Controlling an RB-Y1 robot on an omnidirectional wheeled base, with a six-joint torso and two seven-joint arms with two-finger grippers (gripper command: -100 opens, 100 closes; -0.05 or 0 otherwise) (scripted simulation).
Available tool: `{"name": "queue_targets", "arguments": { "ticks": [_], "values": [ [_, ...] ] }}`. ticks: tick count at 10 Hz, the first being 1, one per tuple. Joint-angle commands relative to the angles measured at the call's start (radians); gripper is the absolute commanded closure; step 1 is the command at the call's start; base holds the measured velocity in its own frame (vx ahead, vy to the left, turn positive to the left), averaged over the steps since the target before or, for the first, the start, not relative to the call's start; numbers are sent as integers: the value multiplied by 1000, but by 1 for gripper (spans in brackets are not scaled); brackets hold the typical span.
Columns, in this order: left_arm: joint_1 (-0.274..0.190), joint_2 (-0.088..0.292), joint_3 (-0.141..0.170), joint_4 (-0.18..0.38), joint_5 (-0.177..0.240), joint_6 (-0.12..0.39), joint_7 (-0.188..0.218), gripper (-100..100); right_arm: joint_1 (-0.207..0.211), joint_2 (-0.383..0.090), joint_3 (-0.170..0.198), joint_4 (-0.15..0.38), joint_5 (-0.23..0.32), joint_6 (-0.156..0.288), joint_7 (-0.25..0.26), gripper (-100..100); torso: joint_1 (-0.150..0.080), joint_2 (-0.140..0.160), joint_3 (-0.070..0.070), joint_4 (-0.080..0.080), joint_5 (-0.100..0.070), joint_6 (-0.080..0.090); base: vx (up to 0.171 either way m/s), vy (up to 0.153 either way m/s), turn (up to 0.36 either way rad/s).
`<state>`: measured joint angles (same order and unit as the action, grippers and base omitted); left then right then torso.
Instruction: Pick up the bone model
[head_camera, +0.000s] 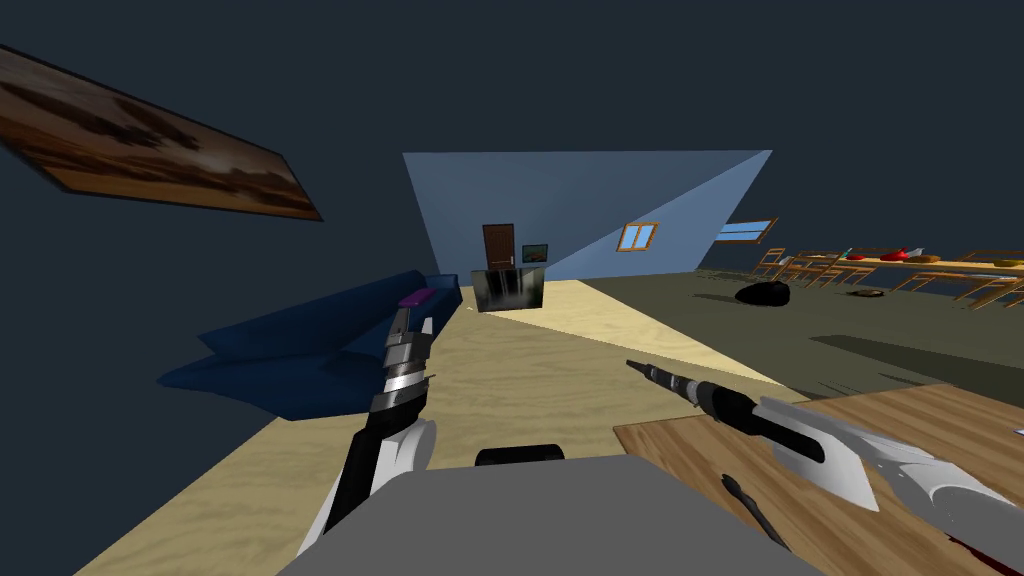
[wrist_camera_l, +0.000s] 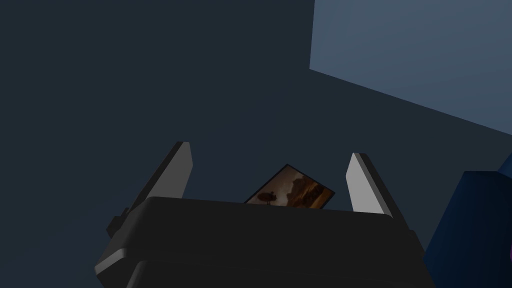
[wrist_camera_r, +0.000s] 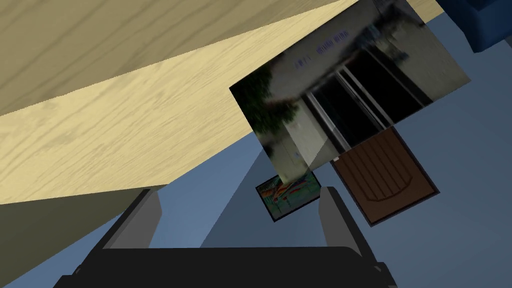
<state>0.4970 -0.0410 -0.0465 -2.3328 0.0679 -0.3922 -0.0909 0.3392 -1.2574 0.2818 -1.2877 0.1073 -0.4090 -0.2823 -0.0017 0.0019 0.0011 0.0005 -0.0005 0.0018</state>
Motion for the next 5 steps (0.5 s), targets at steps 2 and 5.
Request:
{"name": "queue_targets", "arguments": {
  "ticks": [2, 5],
  "values": [
    [0, 0, 0, 0, 0, 0, 0, 0, 13, -3, 52, 40, 41, 2, 5, -100, 0, 0, 0, 0, 0, 0, -18, -27, 41],
    [0, 0, 0, 0, 0, 0, 0, 0, 33, -13, 129, 111, 114, -3, 14, -100, 1, 0, 0, 0, 0, 0, -17, -24, 41]
  ]
}}
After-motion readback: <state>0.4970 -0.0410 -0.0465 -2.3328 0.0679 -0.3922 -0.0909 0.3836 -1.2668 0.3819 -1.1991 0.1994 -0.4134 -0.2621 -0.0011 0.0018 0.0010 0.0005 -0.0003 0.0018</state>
